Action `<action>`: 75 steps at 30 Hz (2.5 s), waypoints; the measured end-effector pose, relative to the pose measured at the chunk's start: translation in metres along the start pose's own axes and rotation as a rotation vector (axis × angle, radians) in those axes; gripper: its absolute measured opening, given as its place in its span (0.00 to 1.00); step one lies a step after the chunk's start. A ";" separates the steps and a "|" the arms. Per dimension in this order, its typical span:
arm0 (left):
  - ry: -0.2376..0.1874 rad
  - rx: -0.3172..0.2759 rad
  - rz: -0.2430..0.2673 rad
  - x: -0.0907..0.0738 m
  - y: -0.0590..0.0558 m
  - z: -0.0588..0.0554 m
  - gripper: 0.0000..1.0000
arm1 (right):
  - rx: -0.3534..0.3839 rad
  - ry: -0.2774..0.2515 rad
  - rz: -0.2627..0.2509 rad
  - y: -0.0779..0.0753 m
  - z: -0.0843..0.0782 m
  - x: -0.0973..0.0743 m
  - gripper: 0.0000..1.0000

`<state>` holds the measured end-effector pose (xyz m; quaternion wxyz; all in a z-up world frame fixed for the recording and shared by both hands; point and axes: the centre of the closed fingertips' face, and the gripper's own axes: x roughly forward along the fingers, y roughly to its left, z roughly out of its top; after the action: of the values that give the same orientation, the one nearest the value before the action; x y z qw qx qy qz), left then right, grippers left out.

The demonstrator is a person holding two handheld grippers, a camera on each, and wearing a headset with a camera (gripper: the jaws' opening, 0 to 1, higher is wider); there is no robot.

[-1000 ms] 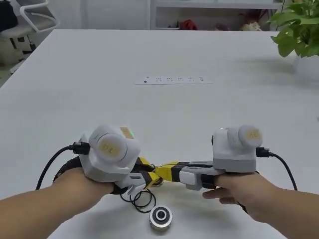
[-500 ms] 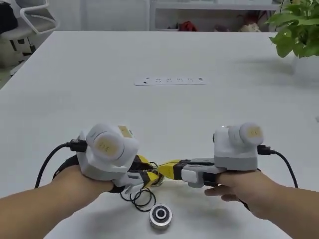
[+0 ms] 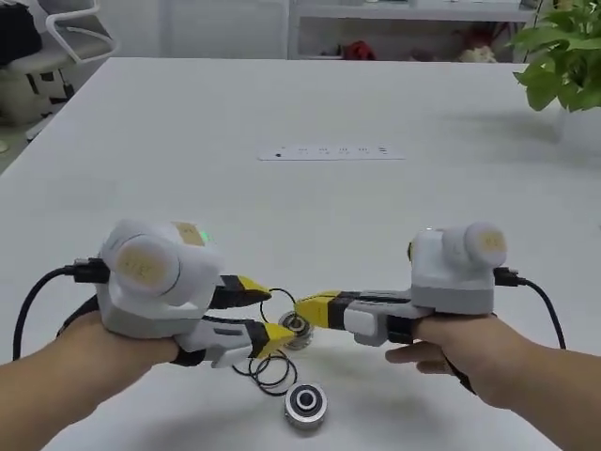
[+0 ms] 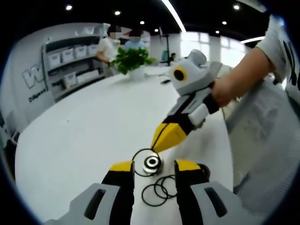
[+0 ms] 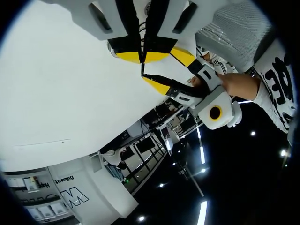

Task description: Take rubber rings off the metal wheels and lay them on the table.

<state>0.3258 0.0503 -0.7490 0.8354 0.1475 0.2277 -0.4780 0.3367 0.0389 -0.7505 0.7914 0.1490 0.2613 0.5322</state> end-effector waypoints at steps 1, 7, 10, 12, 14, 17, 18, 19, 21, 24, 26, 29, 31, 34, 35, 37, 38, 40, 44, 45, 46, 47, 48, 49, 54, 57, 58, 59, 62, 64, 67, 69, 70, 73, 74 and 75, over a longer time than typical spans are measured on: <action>-0.016 -0.012 0.003 -0.004 0.000 0.002 0.36 | -0.001 0.000 0.005 0.002 0.001 0.001 0.00; -0.044 -0.023 0.015 -0.021 -0.001 0.005 0.40 | -0.002 0.013 0.041 0.012 -0.002 0.003 0.00; -0.050 -0.023 0.015 -0.028 -0.004 0.005 0.43 | -0.001 0.025 0.061 0.017 -0.005 0.004 0.00; -0.048 -0.021 0.016 -0.032 -0.003 0.002 0.44 | -0.002 0.035 0.072 0.020 -0.008 0.005 0.00; -0.042 -0.017 0.018 -0.036 -0.004 -0.001 0.45 | -0.003 0.051 0.082 0.022 -0.012 0.007 0.00; -0.038 -0.016 0.018 -0.039 -0.006 -0.005 0.46 | -0.003 0.074 0.093 0.024 -0.018 0.009 0.00; -0.036 -0.017 0.020 -0.041 -0.007 -0.007 0.46 | -0.002 0.084 0.099 0.026 -0.020 0.009 0.00; -0.035 -0.020 0.021 -0.041 -0.007 -0.009 0.47 | -0.001 0.091 0.103 0.027 -0.022 0.009 0.00; -0.032 -0.025 0.023 -0.043 -0.007 -0.013 0.48 | -0.006 0.106 0.108 0.029 -0.026 0.010 0.00; -0.024 -0.027 0.024 -0.045 -0.009 -0.017 0.50 | -0.006 0.130 0.113 0.030 -0.032 0.011 0.00; -0.017 -0.026 0.026 -0.047 -0.010 -0.021 0.51 | -0.009 0.153 0.114 0.031 -0.038 0.011 0.00; -0.010 -0.031 0.034 -0.051 -0.010 -0.025 0.51 | -0.020 0.184 0.111 0.031 -0.046 0.012 0.00; -0.007 -0.037 0.038 -0.052 -0.009 -0.028 0.51 | -0.023 0.196 0.109 0.031 -0.050 0.013 0.00; 0.000 -0.040 0.041 -0.053 -0.010 -0.031 0.51 | -0.041 0.228 0.100 0.029 -0.057 0.013 0.00; 0.002 -0.040 0.041 -0.053 -0.010 -0.032 0.51 | -0.048 0.239 0.093 0.027 -0.060 0.013 0.00; 0.007 -0.042 0.040 -0.053 -0.011 -0.034 0.51 | -0.055 0.253 0.091 0.025 -0.062 0.011 0.00; 0.007 -0.043 0.040 -0.053 -0.012 -0.035 0.51 | -0.061 0.256 0.088 0.025 -0.063 0.011 0.00; 0.006 -0.045 0.039 -0.053 -0.013 -0.036 0.51 | -0.072 0.259 0.083 0.024 -0.063 0.010 0.00; 0.010 -0.039 0.039 -0.053 -0.013 -0.037 0.51 | -0.074 0.258 0.075 0.022 -0.061 0.010 0.03; 0.011 -0.038 0.038 -0.053 -0.013 -0.037 0.51 | -0.078 0.257 0.076 0.023 -0.060 0.009 0.03; 0.011 -0.038 0.038 -0.053 -0.013 -0.037 0.52 | -0.078 0.257 0.075 0.023 -0.060 0.009 0.04; 0.009 -0.038 0.039 -0.054 -0.013 -0.037 0.52 | -0.081 0.256 0.075 0.023 -0.059 0.009 0.05; 0.007 -0.038 0.040 -0.054 -0.013 -0.036 0.52 | -0.083 0.254 0.076 0.024 -0.057 0.008 0.05; 0.006 -0.038 0.040 -0.054 -0.013 -0.036 0.52 | -0.084 0.251 0.075 0.024 -0.056 0.008 0.06; 0.002 -0.036 0.041 -0.056 -0.012 -0.035 0.52 | -0.066 0.228 0.071 0.026 -0.046 0.005 0.10; -0.005 -0.036 0.042 -0.058 -0.012 -0.033 0.52 | -0.063 0.204 0.073 0.029 -0.037 0.002 0.12; -0.007 -0.035 0.043 -0.058 -0.012 -0.032 0.52 | -0.063 0.198 0.073 0.030 -0.035 0.001 0.12; -0.009 -0.034 0.043 -0.059 -0.013 -0.031 0.53 | -0.063 0.191 0.071 0.030 -0.032 -0.001 0.13; -0.013 -0.024 0.043 -0.061 -0.013 -0.026 0.54 | -0.058 0.166 0.062 0.032 -0.023 -0.006 0.15; -0.021 -0.017 0.047 -0.064 -0.013 -0.022 0.55 | -0.065 0.150 0.058 0.033 -0.017 -0.009 0.17; -0.030 -0.018 0.050 -0.067 -0.013 -0.017 0.56 | -0.083 0.131 0.052 0.035 -0.010 -0.015 0.19; -0.033 -0.015 0.052 -0.069 -0.013 -0.015 0.57 | -0.102 0.120 0.045 0.036 -0.006 -0.019 0.21; -0.033 -0.015 0.052 -0.069 -0.013 -0.015 0.57 | -0.119 0.116 0.039 0.036 -0.004 -0.021 0.23; -0.033 -0.015 0.050 -0.071 -0.014 -0.014 0.58 | -0.128 0.093 0.032 0.038 0.002 -0.029 0.29; -0.032 -0.014 0.051 -0.072 -0.014 -0.014 0.58 | -0.138 0.082 0.031 0.040 0.006 -0.032 0.30; -0.032 -0.013 0.051 -0.073 -0.014 -0.014 0.59 | -0.157 0.078 0.027 0.040 0.008 -0.034 0.32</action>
<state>0.2781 0.1033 -0.7233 0.8519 0.1401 0.2134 -0.4572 0.3004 0.0233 -0.7149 0.7827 0.0693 0.2476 0.5669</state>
